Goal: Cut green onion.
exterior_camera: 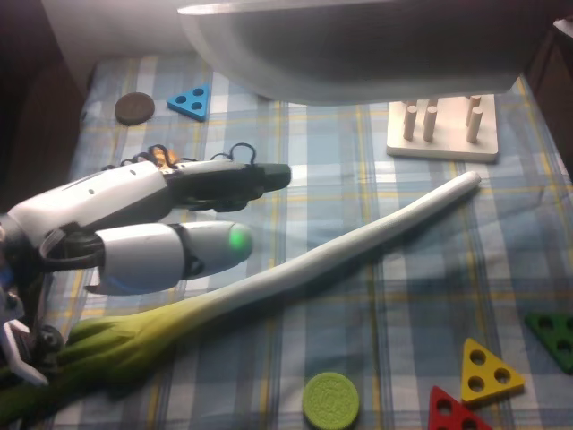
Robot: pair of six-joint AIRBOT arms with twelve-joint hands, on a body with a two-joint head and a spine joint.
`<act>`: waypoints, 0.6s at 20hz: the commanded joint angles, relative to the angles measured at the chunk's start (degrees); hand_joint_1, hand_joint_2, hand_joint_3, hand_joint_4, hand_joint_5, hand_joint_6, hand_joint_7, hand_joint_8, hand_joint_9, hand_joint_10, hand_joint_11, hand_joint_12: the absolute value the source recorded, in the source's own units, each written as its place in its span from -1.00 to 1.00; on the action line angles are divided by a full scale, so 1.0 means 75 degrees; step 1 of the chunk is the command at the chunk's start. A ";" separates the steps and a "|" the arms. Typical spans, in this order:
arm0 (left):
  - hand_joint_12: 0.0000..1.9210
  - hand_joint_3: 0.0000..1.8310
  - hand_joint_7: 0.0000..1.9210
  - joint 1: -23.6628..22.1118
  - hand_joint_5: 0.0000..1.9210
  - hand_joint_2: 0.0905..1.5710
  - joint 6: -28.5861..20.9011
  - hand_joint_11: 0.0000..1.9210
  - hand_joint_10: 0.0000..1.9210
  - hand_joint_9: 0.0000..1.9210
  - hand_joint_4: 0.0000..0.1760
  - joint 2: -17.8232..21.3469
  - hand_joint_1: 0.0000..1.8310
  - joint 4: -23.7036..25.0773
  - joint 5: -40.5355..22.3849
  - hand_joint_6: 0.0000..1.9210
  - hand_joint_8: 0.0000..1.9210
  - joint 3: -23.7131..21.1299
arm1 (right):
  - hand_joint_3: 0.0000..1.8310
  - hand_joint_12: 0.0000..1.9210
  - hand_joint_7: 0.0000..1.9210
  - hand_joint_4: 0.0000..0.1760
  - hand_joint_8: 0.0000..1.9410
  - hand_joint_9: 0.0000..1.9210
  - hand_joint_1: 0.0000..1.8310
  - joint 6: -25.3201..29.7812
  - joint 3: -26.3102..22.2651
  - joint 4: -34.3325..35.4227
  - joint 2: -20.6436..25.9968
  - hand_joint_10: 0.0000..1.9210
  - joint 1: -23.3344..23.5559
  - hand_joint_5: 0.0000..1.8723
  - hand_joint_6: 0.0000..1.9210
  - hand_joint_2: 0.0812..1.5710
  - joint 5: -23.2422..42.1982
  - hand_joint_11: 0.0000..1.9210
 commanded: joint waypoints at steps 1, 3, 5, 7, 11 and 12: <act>-0.66 -0.99 -0.72 -0.0107 -0.77 0.78 -0.0056 -0.99 -0.99 -0.72 -0.38 -0.0069 -1.00 0.0220 -0.0557 -1.00 -1.00 -0.0071 | -1.00 1.00 0.30 1.00 1.00 0.48 0.56 0.0067 -0.0041 0.0074 0.0030 1.00 0.0036 -0.02 1.00 0.57 0.1266 0.51; -0.70 -0.99 -0.73 -0.0181 -0.77 0.79 -0.0062 -1.00 -1.00 -0.75 -0.64 -0.0136 -1.00 0.0581 -0.0308 -0.99 -1.00 -0.0146 | -1.00 1.00 0.31 1.00 1.00 0.49 0.54 0.0067 -0.0051 0.0054 -0.0011 1.00 0.0007 -0.01 1.00 0.58 0.1279 0.52; -0.42 -1.00 -0.73 -0.0307 -0.77 0.78 -0.0067 -0.96 -1.00 -0.73 -1.00 -0.0296 -1.00 0.0967 -0.0038 -1.00 -1.00 -0.0183 | -1.00 1.00 0.33 0.99 1.00 0.50 0.53 0.0073 -0.0073 0.0062 -0.0035 1.00 -0.0050 0.03 1.00 0.59 0.1346 0.53; -0.35 -1.00 -0.76 -0.0460 -0.79 0.79 -0.0065 -1.00 -1.00 -0.76 -1.00 -0.0480 -1.00 0.1190 0.0230 -1.00 -1.00 -0.0136 | -1.00 1.00 0.33 0.96 1.00 0.50 0.52 0.0115 -0.0122 0.0081 -0.0035 1.00 -0.0134 0.04 1.00 0.58 0.1418 0.53; -0.53 -1.00 -0.74 -0.0747 -0.79 0.80 -0.0062 -1.00 -1.00 -0.76 -1.00 -0.0959 -1.00 0.1588 0.0994 -1.00 -1.00 0.0084 | -1.00 1.00 0.34 1.00 1.00 0.50 0.55 0.0129 -0.0240 0.0334 -0.0043 1.00 -0.0497 0.09 1.00 0.58 0.1563 0.53; -0.54 -1.00 -0.72 -0.0774 -0.77 0.79 -0.0061 -1.00 -0.99 -0.74 -1.00 -0.1008 -0.98 0.1651 0.1087 -0.99 -0.99 0.0092 | -1.00 1.00 0.30 1.00 1.00 0.48 0.59 0.0160 -0.0279 0.0416 -0.0048 1.00 -0.0612 0.05 1.00 0.57 0.1630 0.51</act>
